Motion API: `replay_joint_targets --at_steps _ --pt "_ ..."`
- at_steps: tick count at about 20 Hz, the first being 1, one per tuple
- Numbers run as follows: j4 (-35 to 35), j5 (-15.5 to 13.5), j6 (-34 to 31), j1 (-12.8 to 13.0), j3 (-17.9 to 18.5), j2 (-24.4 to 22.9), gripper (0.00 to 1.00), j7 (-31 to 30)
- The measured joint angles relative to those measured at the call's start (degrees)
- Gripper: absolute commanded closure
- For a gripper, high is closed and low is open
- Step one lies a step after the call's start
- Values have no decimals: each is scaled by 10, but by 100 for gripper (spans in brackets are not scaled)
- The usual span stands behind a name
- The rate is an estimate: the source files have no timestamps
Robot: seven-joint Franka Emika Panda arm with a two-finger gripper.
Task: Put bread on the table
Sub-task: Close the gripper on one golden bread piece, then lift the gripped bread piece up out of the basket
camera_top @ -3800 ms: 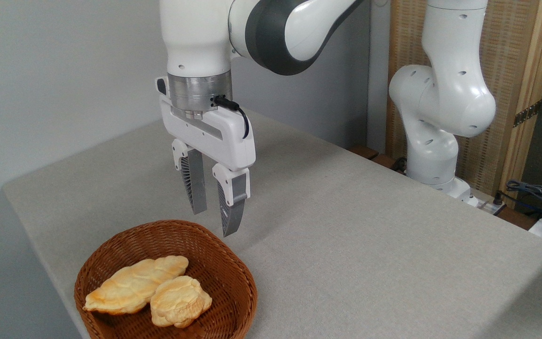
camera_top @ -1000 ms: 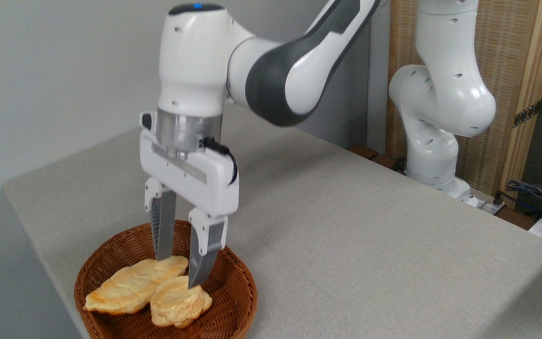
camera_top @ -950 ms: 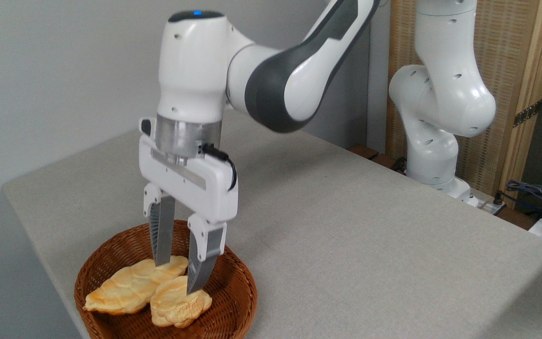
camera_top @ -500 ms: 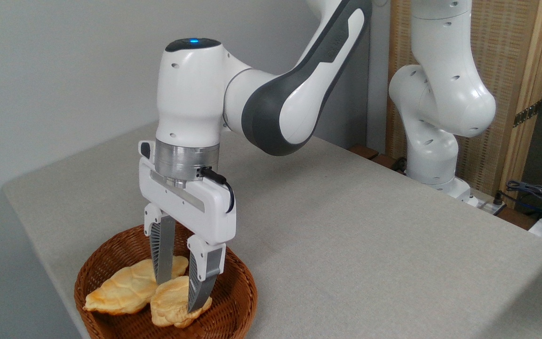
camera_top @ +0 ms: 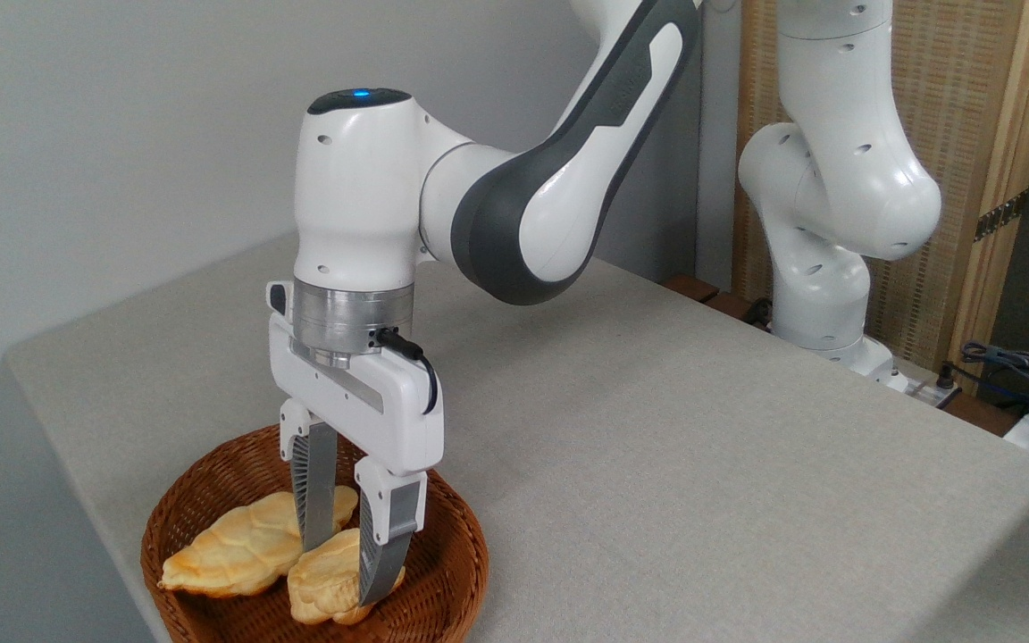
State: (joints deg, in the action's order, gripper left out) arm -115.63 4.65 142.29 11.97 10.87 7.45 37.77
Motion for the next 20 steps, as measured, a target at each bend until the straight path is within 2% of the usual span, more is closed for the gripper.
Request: replay_joint_targets --at_steps 20 --pt "8 0 0 1 0 -8 41 -2"
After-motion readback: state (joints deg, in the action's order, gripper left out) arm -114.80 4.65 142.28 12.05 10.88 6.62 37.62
